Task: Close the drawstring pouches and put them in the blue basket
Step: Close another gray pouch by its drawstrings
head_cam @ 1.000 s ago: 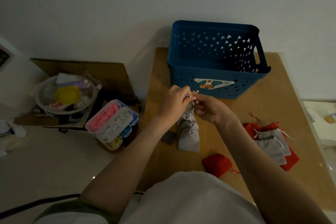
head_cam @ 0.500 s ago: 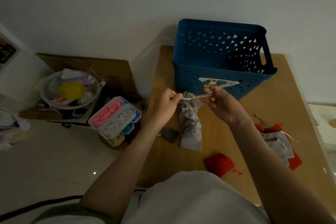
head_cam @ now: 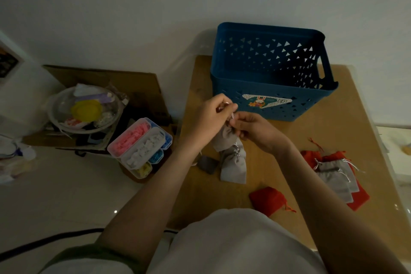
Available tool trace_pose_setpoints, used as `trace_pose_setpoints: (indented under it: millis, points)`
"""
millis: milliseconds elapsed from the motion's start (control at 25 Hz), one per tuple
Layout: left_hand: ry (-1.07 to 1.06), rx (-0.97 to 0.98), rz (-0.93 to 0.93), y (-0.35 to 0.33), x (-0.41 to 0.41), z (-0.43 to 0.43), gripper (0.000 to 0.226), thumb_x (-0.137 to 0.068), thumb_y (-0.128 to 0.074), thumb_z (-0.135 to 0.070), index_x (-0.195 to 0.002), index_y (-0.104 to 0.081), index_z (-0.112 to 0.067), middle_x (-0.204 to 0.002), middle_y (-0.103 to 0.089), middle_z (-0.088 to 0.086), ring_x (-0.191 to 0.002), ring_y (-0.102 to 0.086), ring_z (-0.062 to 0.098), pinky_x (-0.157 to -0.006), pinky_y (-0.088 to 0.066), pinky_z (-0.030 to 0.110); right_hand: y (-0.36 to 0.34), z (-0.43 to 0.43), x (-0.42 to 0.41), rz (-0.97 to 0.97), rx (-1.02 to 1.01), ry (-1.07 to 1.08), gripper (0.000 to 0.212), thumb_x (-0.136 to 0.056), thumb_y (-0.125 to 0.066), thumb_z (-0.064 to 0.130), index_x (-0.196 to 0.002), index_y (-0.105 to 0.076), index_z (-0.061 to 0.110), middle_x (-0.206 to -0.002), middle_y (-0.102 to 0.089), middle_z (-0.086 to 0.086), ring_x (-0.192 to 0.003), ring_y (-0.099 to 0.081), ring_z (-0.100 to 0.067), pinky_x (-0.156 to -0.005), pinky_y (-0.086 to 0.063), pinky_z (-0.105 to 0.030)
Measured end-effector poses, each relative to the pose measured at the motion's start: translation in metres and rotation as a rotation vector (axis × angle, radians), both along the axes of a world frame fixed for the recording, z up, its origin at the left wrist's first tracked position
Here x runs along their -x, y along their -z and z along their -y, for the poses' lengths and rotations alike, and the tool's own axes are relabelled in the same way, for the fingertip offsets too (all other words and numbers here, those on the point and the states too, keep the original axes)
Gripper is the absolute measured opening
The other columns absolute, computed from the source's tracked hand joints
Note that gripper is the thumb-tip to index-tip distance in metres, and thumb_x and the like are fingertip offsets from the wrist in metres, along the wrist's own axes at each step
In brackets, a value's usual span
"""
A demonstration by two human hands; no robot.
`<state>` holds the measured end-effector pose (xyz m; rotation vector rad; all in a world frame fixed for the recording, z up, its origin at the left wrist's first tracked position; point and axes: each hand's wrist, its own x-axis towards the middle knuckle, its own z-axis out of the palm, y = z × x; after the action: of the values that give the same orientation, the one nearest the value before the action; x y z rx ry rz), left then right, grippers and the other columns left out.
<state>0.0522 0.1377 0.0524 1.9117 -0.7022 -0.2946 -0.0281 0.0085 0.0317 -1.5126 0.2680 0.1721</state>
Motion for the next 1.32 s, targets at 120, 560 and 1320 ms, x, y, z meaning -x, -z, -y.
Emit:
trace_pose_setpoints:
  millis: [120, 560, 1320]
  points:
    - [-0.070, -0.018, -0.152, 0.005, -0.003, 0.001, 0.008, -0.097, -0.051, -0.016, -0.093, -0.054, -0.010, -0.081, -0.056, -0.002, -0.073, -0.052, 0.002, -0.061, -0.038, 0.004, 0.003, 0.005, 0.001, 0.021, -0.166, 0.023, 0.022, -0.099, -0.043, 0.015, -0.086, -0.059, 0.009, -0.057, -0.048, 0.001, -0.053, -0.039, -0.009, -0.051, -0.030, -0.020]
    - [-0.059, 0.136, -0.389, 0.019, 0.013, 0.016, 0.026, -0.102, -0.037, -0.017, -0.101, -0.058, -0.004, -0.093, -0.056, 0.011, -0.079, -0.055, 0.009, -0.067, -0.044, 0.014, 0.001, 0.007, -0.002, 0.218, -0.208, 0.156, 0.024, -0.099, -0.041, 0.011, -0.109, -0.062, 0.005, -0.044, -0.036, 0.004, -0.040, -0.026, -0.010, -0.047, -0.014, -0.032]
    - [-0.117, 0.020, -0.240, 0.009, 0.007, 0.003, 0.023, -0.095, -0.054, -0.016, -0.088, -0.065, 0.004, -0.074, -0.061, 0.015, -0.067, -0.054, 0.009, -0.059, -0.042, 0.018, -0.014, -0.005, -0.001, 0.134, 0.100, 0.360, 0.012, -0.096, -0.053, 0.009, -0.103, -0.062, 0.005, -0.043, -0.038, 0.009, -0.036, -0.026, -0.005, -0.037, -0.020, -0.020]
